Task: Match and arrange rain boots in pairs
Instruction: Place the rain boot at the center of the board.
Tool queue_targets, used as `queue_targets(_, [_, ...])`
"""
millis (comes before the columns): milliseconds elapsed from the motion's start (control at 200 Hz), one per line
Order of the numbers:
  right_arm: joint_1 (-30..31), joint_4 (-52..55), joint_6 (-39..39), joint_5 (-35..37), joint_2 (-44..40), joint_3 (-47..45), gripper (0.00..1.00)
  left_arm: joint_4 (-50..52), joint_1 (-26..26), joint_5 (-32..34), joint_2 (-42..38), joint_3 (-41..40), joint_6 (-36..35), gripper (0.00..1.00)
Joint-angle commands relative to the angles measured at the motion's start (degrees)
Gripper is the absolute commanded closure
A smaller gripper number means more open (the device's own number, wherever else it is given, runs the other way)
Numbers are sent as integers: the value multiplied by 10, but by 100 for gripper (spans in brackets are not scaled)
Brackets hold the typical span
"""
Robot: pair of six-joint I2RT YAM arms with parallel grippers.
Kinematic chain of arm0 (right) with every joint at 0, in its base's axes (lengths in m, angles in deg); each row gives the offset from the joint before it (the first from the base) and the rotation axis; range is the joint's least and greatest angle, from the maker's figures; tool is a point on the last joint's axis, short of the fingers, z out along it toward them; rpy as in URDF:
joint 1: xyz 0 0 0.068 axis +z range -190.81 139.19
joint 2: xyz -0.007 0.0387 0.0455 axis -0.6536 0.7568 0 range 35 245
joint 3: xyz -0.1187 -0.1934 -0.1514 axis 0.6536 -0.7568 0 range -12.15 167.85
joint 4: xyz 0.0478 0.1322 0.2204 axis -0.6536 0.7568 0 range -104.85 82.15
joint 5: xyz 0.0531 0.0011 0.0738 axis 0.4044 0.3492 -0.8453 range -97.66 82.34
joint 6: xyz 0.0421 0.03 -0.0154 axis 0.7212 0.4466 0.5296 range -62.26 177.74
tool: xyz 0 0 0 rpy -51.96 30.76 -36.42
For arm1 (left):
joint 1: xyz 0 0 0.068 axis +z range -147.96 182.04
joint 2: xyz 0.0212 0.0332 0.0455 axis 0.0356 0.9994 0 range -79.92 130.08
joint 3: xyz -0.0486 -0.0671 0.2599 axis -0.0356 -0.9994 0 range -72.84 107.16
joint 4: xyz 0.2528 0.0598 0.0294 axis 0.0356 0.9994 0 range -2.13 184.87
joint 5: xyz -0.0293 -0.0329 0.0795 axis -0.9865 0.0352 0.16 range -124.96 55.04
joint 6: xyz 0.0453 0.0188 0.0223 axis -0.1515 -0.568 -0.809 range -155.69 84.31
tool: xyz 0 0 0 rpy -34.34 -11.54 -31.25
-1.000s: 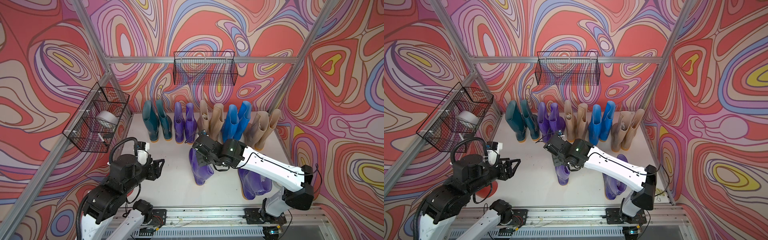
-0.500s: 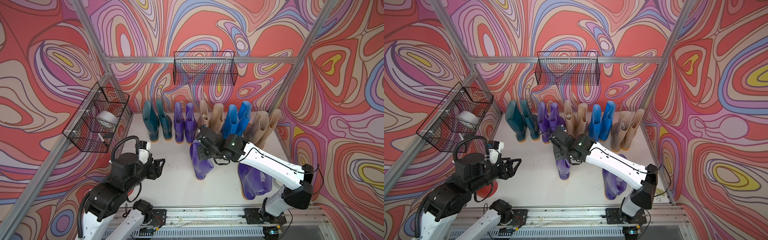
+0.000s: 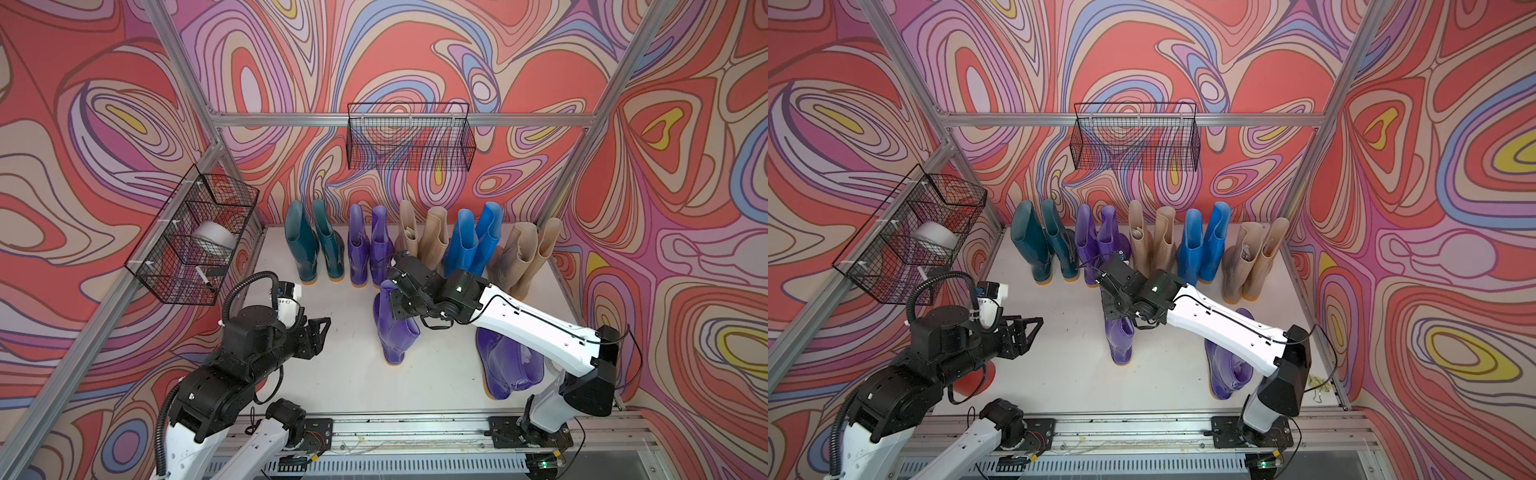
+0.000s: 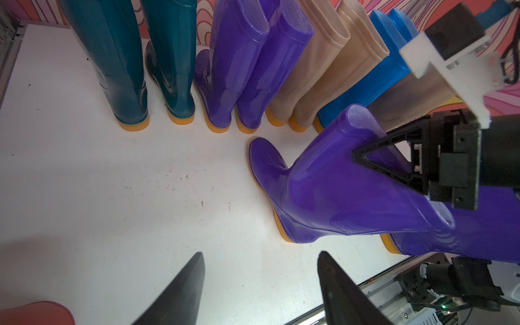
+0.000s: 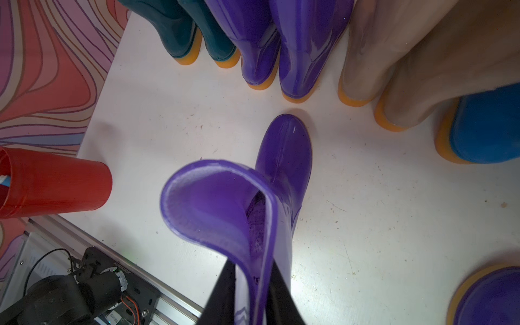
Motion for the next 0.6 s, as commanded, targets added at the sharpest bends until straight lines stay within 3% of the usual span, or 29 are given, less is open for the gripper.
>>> queue_targets(0, [-2, -6, -4, 6, -5, 17, 71, 6, -3, -5, 3, 13, 1, 34])
queue_targets(381, [-2, 45, -12, 21, -45, 60, 63, -9, -3, -13, 17, 13, 0, 34])
queue_targets(596, [-3, 163, 12, 86, -107, 83, 61, -12, -3, -12, 25, 21, -2, 34])
